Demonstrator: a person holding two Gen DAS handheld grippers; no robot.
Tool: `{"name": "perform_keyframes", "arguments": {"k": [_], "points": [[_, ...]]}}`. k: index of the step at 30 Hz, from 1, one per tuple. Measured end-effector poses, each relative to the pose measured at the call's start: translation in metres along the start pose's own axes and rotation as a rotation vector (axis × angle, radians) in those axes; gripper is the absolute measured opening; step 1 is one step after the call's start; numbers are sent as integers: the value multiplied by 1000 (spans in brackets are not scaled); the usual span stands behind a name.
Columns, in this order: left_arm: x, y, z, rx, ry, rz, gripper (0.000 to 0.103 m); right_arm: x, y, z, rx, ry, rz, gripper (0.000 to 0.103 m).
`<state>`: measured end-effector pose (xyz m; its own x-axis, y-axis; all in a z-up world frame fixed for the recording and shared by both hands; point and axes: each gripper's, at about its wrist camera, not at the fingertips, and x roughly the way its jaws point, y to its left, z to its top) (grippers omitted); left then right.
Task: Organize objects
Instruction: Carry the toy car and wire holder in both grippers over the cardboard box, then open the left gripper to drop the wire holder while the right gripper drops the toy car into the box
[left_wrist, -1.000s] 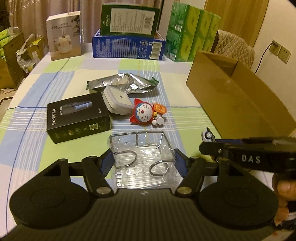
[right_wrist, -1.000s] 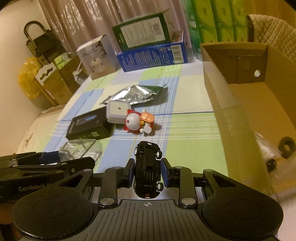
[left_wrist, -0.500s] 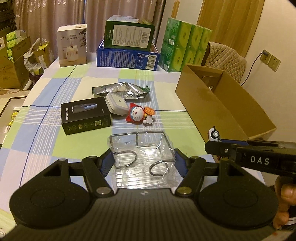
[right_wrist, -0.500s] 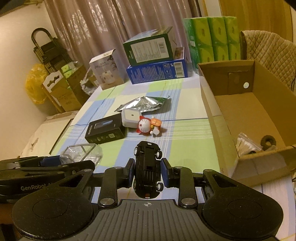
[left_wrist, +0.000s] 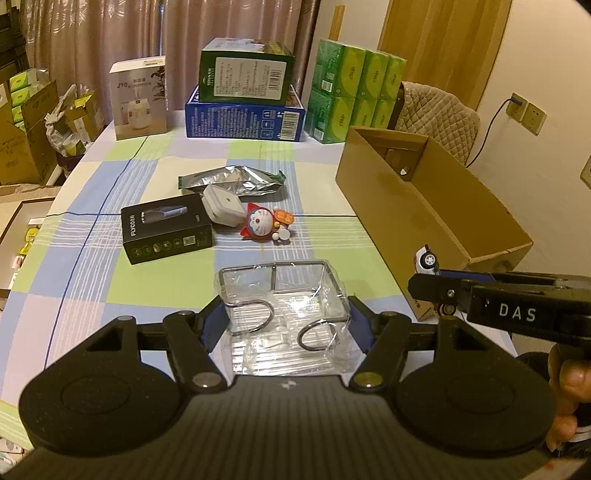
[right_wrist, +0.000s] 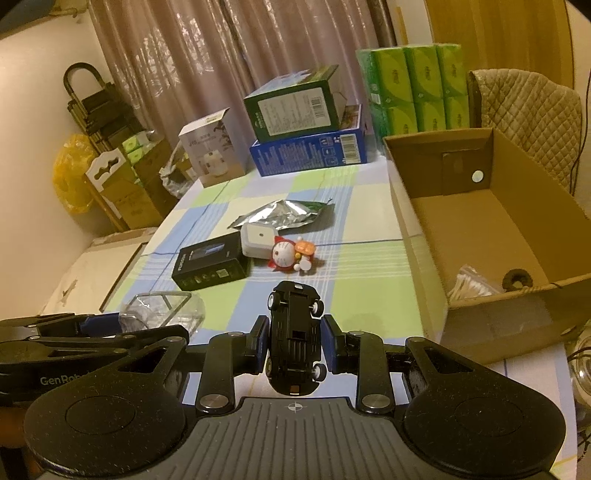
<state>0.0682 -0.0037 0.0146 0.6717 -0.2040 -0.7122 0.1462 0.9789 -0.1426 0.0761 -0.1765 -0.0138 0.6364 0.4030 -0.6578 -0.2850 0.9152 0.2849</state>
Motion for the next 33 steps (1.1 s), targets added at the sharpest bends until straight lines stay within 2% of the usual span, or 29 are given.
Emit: {"name": "perform_keyframes", "arguments": {"k": [9, 16, 25, 33], "points": [[0, -9, 4, 15, -1, -13, 63, -11, -9, 2, -8, -22, -20, 27], [3, -27, 18, 47, -7, -49, 63, -33, -33, 20, -24, -73, -86, 27], [25, -88, 45, 114, -11, -161, 63, -59, -105, 52, 9, -113, -215, 27], [55, -150, 66, 172, -5, -243, 64, -59, -153, 70, 30, -101, -262, 27]]}}
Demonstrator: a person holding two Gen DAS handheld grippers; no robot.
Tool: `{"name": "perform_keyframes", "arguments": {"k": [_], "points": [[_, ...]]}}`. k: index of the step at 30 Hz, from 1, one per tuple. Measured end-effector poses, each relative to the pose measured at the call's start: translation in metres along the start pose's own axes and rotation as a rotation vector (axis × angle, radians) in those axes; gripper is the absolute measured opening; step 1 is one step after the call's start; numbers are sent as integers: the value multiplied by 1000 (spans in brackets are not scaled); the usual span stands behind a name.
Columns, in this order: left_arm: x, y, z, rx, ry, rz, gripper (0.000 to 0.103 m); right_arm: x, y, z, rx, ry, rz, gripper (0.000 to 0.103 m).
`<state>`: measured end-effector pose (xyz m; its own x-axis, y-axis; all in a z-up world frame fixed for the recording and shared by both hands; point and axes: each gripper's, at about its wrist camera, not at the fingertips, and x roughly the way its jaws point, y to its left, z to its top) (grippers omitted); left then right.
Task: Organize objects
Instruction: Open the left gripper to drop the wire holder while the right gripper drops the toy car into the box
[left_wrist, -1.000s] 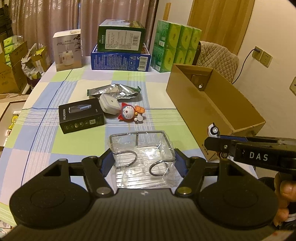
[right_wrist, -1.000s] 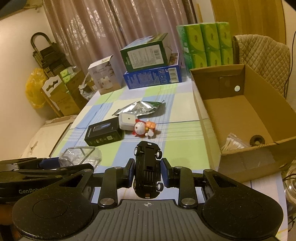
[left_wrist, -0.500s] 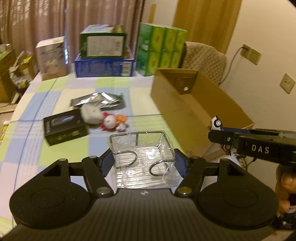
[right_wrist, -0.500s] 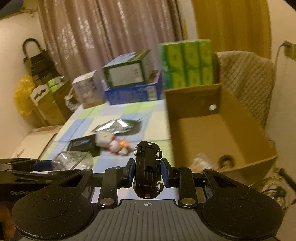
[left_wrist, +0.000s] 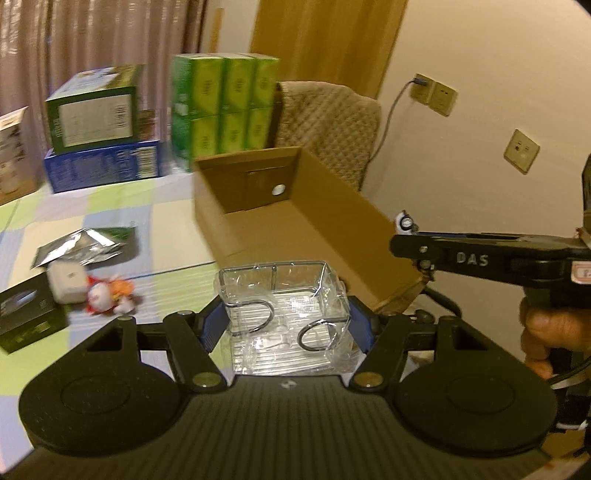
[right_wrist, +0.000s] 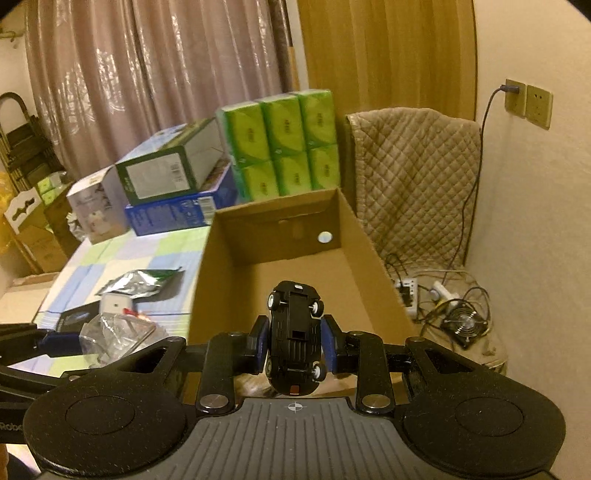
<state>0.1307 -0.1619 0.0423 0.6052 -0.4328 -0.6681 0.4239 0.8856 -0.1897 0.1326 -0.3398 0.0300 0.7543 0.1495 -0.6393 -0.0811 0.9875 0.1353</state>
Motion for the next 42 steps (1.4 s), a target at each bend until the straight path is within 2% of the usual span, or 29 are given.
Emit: {"name": "perform_keyframes", "arguments": {"k": [7, 19, 21, 22, 23, 42], "points": [[31, -20, 16, 19, 11, -35, 64, 19, -21, 0, 15, 26, -6, 27], [66, -24, 35, 35, 35, -50, 64, 33, -44, 6, 58, 20, -26, 27], [70, -24, 37, 34, 27, -52, 73, 33, -47, 6, 64, 21, -29, 27], [71, -23, 37, 32, 16, -48, 83, 33, -49, 5, 66, 22, -30, 27], [70, -23, 37, 29, 5, -45, 84, 32, -49, 5, 68, 23, -29, 27], [34, 20, 15, -66, -17, 38, 84, 39, -26, 0, 53, 38, 27, 27]]}}
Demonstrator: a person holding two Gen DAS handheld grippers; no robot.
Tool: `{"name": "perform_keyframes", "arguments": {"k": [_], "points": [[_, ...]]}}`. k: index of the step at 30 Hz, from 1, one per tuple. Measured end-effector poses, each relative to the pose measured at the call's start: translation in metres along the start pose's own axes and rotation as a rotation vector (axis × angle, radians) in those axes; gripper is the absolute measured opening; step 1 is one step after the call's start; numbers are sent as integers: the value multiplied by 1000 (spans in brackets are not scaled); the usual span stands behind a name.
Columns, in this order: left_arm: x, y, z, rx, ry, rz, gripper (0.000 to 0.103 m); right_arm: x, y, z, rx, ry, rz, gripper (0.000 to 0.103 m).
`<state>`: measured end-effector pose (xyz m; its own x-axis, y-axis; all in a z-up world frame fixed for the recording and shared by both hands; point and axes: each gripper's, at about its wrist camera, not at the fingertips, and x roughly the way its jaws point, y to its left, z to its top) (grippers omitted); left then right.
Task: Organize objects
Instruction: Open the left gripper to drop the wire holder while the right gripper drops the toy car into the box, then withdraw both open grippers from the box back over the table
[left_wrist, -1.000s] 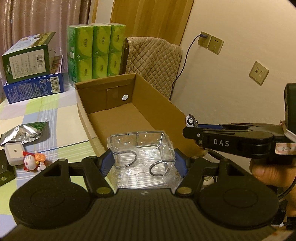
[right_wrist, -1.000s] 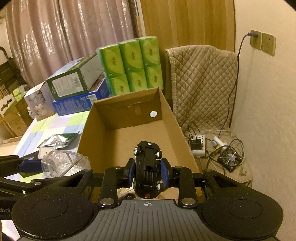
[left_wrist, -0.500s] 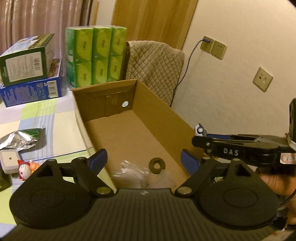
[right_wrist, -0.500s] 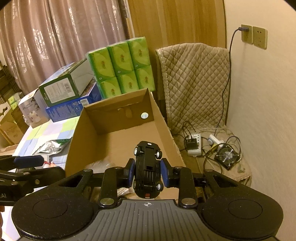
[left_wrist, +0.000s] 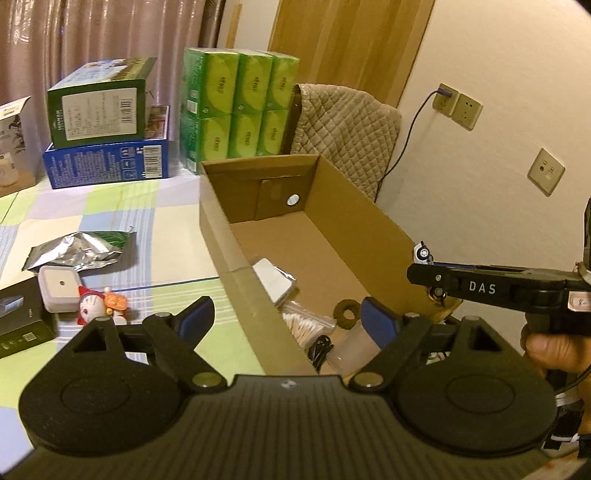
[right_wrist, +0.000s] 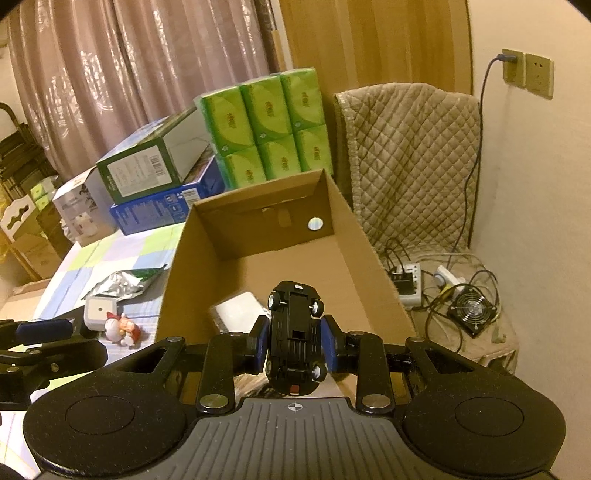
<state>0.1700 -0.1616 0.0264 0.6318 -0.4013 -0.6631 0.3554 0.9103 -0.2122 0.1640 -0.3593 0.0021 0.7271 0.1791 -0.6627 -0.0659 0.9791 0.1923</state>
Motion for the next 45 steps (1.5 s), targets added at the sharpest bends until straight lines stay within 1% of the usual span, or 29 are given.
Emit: {"name": "perform_keyframes", "arguments": {"k": [2, 3, 4, 5, 6, 9, 13, 19, 24, 33, 45], "points": [[-3, 2, 0, 4, -7, 12, 84, 2, 2, 2, 2, 1, 16, 27], [-4, 2, 0, 8, -11, 20, 84, 3, 2, 3, 8, -7, 24, 29], [-5, 3, 0, 9, -14, 24, 84, 3, 1, 4, 22, -18, 32, 33], [-6, 5, 0, 5, -15, 25, 84, 3, -1, 6, 38, -26, 31, 53], [-7, 7, 0, -1, -16, 26, 84, 3, -2, 7, 52, -35, 30, 63], [-10, 12, -2, -6, -16, 34, 84, -4, -2, 9, 55, -64, 51, 63], [-16, 17, -6, 4, -21, 62, 84, -10, -1, 8, 64, -69, 26, 63], [-27, 22, -11, -11, -21, 65, 84, -25, 10, 1, 74, -71, 27, 63], [-40, 26, -16, -21, -30, 65, 84, -33, 26, -8, 61, -51, 38, 63], [-67, 42, -31, -41, -36, 96, 87, -39, 62, -31, 21, 11, 43, 64], [-98, 74, -48, -84, -38, 139, 90, -42, 104, -44, -31, 33, 85, 65]]}}
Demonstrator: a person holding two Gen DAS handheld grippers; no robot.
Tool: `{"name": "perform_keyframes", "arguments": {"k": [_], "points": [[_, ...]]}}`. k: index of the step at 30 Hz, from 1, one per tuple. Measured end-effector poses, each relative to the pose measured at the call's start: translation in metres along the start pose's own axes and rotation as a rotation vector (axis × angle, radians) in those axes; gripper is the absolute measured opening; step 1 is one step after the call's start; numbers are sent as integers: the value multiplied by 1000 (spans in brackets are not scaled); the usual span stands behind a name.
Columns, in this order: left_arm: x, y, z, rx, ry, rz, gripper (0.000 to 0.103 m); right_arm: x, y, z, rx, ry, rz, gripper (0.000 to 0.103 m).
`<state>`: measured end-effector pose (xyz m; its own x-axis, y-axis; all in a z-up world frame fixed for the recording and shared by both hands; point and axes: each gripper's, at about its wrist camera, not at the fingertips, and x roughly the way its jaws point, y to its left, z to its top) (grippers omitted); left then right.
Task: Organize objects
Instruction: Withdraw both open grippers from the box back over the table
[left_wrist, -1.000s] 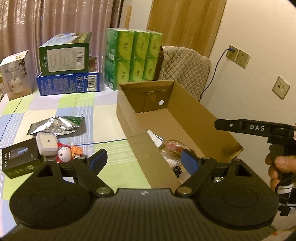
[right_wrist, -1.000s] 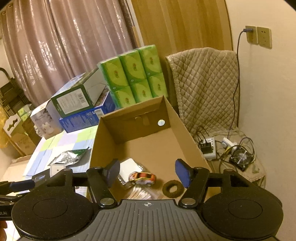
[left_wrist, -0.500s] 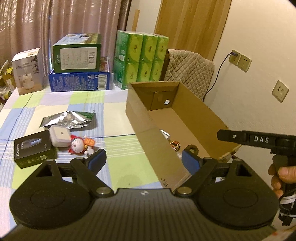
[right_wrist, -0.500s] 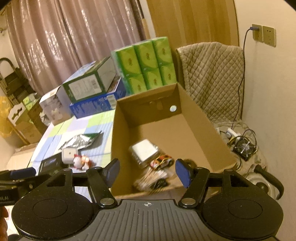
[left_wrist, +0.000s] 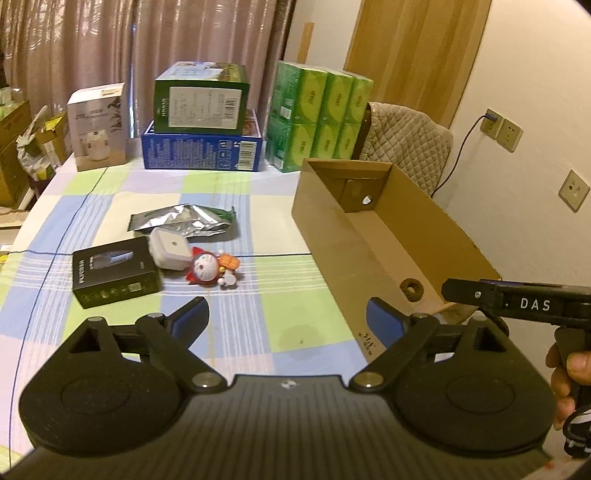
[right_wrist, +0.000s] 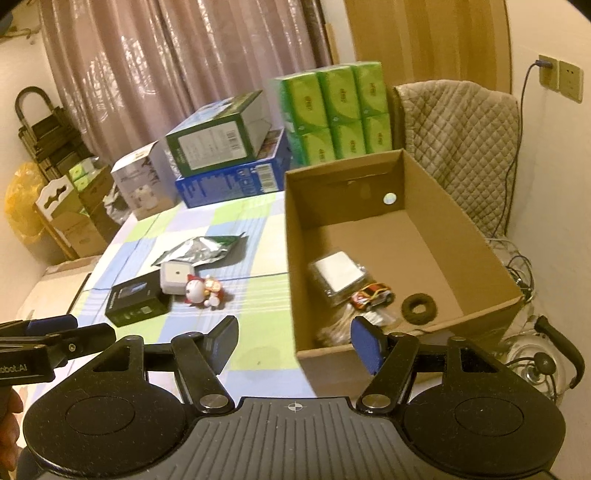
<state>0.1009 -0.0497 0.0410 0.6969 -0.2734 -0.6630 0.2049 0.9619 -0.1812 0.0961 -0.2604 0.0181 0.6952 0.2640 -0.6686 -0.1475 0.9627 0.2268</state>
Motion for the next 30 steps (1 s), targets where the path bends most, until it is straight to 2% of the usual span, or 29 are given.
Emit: {"name": "perform_keyframes", "arguments": {"k": [15, 30], "points": [[-14, 26, -13, -19, -1, 29, 93, 3, 27, -6, -31, 8, 34, 65], [-28, 67, -24, -39, 7, 103, 94, 10, 62, -9, -103, 15, 88, 66]]}}
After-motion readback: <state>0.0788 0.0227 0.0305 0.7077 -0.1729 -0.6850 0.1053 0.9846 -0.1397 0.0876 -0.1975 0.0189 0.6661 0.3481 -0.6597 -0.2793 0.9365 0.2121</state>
